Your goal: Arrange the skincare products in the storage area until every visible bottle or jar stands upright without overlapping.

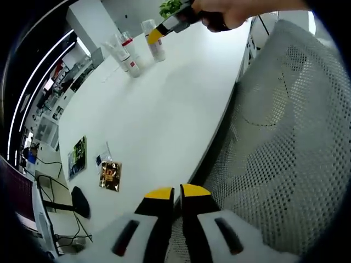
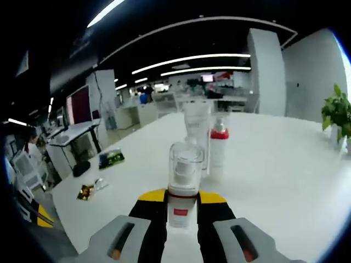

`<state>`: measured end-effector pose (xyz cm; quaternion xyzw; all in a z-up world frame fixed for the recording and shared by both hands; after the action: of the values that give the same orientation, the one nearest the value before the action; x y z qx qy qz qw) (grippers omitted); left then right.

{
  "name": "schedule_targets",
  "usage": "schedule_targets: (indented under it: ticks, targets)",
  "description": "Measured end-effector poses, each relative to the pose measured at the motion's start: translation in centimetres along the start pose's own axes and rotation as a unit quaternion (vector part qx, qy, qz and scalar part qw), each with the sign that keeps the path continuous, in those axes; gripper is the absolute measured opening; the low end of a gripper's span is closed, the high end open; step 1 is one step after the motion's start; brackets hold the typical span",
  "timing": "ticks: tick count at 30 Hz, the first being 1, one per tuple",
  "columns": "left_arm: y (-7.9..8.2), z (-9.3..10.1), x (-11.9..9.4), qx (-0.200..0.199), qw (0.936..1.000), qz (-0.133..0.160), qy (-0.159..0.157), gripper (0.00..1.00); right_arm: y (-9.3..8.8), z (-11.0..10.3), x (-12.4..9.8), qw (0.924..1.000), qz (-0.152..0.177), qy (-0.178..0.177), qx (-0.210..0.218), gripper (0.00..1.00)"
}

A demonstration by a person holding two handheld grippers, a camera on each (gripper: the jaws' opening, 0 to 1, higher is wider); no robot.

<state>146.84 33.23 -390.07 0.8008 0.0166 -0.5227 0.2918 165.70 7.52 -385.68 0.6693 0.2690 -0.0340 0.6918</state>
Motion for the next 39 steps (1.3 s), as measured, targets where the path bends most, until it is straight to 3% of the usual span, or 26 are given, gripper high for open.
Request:
schedule_targets:
  ticks: [11,14,17,26,32,39]
  targets:
    - [-0.3,0.3,0.2,0.000,0.9999,-0.010,-0.011,0.00,-2.2,2.1,2.0,0.9985,-0.025,-0.032,-0.037,0.14]
    - [-0.1,-0.1,0.1,-0.005,0.9999,-0.008,0.003,0.00,-2.2,2.5,2.8,0.9981,-0.027,-0.039,-0.039,0.14]
    - [0.7,-0.4,-0.2,0.006,0.9997,0.016,0.018,0.00,-2.1,2.5,3.6,0.9977,-0.031,-0.042,-0.044,0.14]
    - [0.5,-0.2,0.0,0.008,0.9999,0.007,0.009,0.00,-0.7,3.0,5.8,0.9972,-0.025,-0.053,-0.046,0.14]
    - [0.1,-0.2,0.1,0.004,1.0000,0.001,0.004,0.00,-0.7,3.8,6.9,0.9967,-0.030,-0.066,-0.035,0.14]
    - [0.1,-0.2,0.0,0.004,1.0000,0.005,0.005,0.00,-0.5,4.1,7.7,0.9963,-0.012,-0.080,-0.028,0.14]
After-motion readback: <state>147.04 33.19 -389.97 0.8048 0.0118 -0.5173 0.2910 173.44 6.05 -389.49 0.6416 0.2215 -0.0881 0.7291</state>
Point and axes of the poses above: the point that each gripper's makers call its tool centre point, and the gripper's own axes: x roughly forward along the fingers, z roughly to its right, y roughly out of its top, the point moved 3 cm from there along -x, roughly backward along the fingers, and after that the axes turned 1 degree about x, right-handed, at the moved point
